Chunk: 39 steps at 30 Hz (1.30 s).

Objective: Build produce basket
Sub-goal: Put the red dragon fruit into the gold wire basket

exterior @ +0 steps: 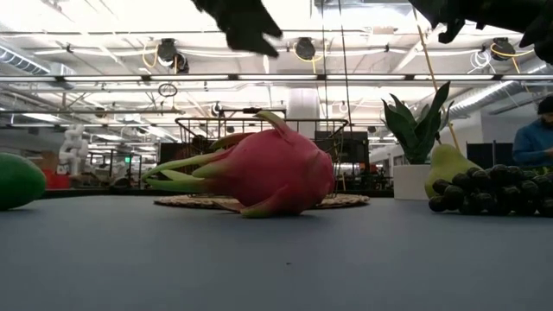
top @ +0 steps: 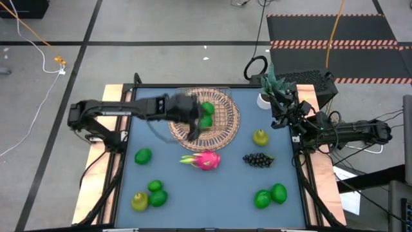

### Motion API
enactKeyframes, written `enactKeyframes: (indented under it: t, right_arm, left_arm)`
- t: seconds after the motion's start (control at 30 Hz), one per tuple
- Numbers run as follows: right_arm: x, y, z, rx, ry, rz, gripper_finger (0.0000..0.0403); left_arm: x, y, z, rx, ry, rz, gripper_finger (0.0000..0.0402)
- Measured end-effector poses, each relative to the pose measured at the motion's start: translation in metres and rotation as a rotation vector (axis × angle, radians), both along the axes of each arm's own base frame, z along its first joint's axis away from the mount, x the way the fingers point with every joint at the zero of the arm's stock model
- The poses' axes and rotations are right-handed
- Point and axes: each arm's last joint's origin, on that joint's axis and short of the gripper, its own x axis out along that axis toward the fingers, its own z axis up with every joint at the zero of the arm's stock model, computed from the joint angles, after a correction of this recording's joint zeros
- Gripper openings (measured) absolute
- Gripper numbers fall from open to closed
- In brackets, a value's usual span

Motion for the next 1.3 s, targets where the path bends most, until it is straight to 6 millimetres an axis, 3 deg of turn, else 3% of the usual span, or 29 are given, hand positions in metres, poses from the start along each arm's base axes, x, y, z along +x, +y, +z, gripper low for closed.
enactKeyframes:
  t: [0.2, 0.43, 0.6, 0.83, 1.3]
  right_arm:
    - [0.0, 0.0, -0.001, -0.005, 0.011, -0.005, 0.0171]
    - [0.001, 0.0, -0.001, -0.002, 0.012, -0.004, 0.0171]
    - [0.001, 0.0, -0.001, -0.019, 0.033, -0.023, 0.0171]
    - [0.001, 0.0, -0.001, -0.019, 0.035, -0.023, 0.0171]
    - [0.001, 0.0, -0.001, -0.015, 0.031, -0.018, 0.0171]
  left_arm:
    - [0.005, -0.065, -0.01, 0.06, 0.04, -0.223, 0.036]
    - [0.021, -0.099, -0.045, 0.066, 0.138, -0.193, 0.036]
    - [0.037, -0.105, -0.083, 0.027, 0.257, -0.151, 0.036]
    - [0.045, -0.111, -0.12, -0.021, 0.382, -0.174, 0.036]
    - [0.048, -0.106, -0.115, 0.016, 0.339, -0.093, 0.036]
